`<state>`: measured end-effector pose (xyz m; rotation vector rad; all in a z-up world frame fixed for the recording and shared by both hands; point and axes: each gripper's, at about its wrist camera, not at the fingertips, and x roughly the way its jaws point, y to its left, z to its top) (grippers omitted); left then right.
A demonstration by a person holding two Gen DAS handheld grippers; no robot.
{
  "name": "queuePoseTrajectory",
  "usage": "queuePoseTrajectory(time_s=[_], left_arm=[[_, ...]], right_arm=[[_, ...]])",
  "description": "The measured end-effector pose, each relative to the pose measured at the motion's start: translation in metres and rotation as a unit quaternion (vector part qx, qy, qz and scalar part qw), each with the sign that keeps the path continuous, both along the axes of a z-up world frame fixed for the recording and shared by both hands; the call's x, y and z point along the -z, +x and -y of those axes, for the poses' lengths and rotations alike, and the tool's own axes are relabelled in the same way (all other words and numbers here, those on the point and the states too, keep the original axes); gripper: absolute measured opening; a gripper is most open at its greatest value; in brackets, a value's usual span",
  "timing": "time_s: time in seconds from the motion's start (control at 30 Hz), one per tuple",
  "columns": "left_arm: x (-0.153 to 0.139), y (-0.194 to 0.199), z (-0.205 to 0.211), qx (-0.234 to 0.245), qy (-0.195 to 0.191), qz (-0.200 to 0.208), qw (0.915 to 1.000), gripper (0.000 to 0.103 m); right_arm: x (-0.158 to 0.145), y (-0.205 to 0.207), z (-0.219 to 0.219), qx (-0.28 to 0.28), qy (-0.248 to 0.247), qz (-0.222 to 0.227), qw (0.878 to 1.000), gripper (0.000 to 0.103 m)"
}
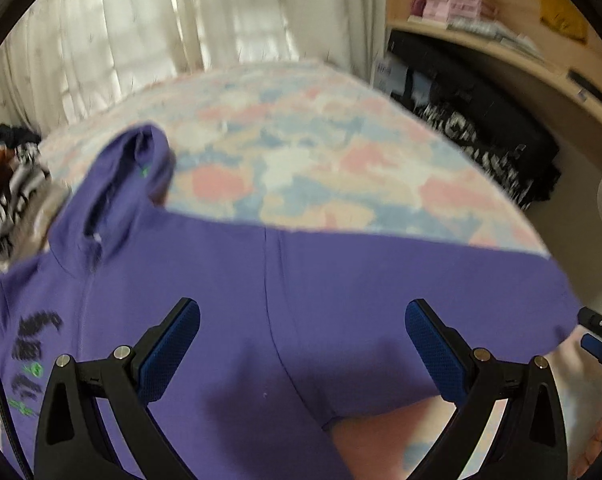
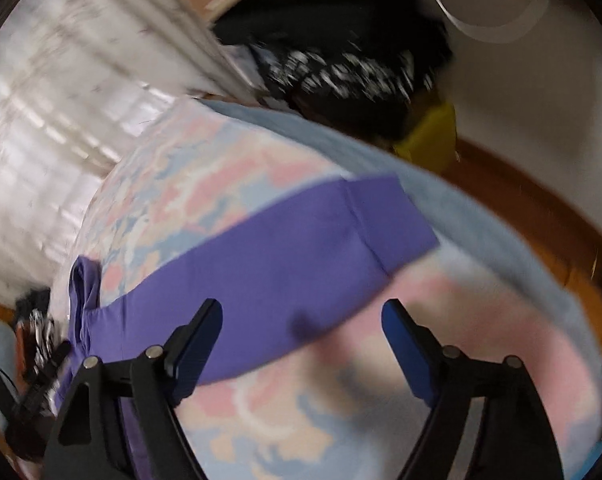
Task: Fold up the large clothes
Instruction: 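Reach the right gripper to a hoodie sleeve cuff and close on it, then fold the held sleeve across the hoodie front with the right gripper, then release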
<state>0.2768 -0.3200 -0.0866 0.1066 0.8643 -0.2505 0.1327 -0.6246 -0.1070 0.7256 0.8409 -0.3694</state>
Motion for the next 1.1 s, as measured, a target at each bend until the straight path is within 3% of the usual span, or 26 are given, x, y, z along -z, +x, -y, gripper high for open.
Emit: queuePoseTrajectory(time_s=[0.1, 0.2, 0.27, 0.33, 0.4, 0.43, 0.53, 0.63, 0.73, 0.83, 0.93, 1.1], left_arm=[[0.024, 0.004, 0.007, -0.001, 0.013, -0.015, 0.9998, 0.099], [0.036, 0.004, 0.011, 0.005, 0.021, -0.026, 0.9994, 0.087], [0.038, 0.004, 0.009, 0.010, 0.015, -0.038, 0.9991, 0.076], [0.036, 0.003, 0.003, 0.017, 0.002, -0.052, 0.9985, 0.071], [0.029, 0.000, -0.008, 0.015, -0.007, -0.053, 0.9985, 0.068], [0.024, -0.001, -0.016, 0.014, -0.013, -0.050, 0.9986, 0.067], [0.002, -0.007, -0.045, 0.012, -0.029, -0.035, 0.9989, 0.067], [-0.021, -0.013, -0.085, -0.002, -0.044, -0.019, 0.9989, 0.067], [-0.041, -0.019, -0.130, -0.028, -0.065, -0.004, 0.9975, 0.067], [-0.049, -0.025, -0.178, -0.062, -0.081, 0.006, 0.9948, 0.067], [-0.041, -0.028, -0.223, -0.095, -0.094, 0.001, 0.9910, 0.067], [-0.006, -0.030, -0.272, -0.118, -0.113, -0.042, 0.9857, 0.067]], right_arm=[[0.030, 0.002, 0.014, 0.021, 0.046, -0.001, 0.999, 0.074], [0.042, 0.007, 0.022, 0.039, 0.067, 0.010, 0.997, 0.074], [0.046, 0.013, 0.026, 0.052, 0.074, 0.008, 0.996, 0.074], [0.047, 0.020, 0.026, 0.059, 0.070, 0.004, 0.996, 0.072], [0.042, 0.027, 0.022, 0.062, 0.044, -0.004, 0.997, 0.034], [0.039, 0.031, 0.020, 0.057, 0.037, -0.008, 0.998, 0.008], [0.012, 0.035, 0.004, 0.049, 0.000, 0.019, 0.999, 0.008], [-0.039, 0.040, -0.040, -0.003, -0.049, 0.082, 0.995, 0.008], [-0.084, 0.053, -0.102, -0.085, -0.058, 0.141, 0.985, 0.008], [-0.109, 0.075, -0.175, -0.173, -0.061, 0.161, 0.970, 0.008], [-0.102, 0.097, -0.247, -0.250, -0.050, 0.155, 0.954, 0.009], [-0.032, 0.126, -0.331, -0.317, -0.053, 0.071, 0.944, 0.013]])
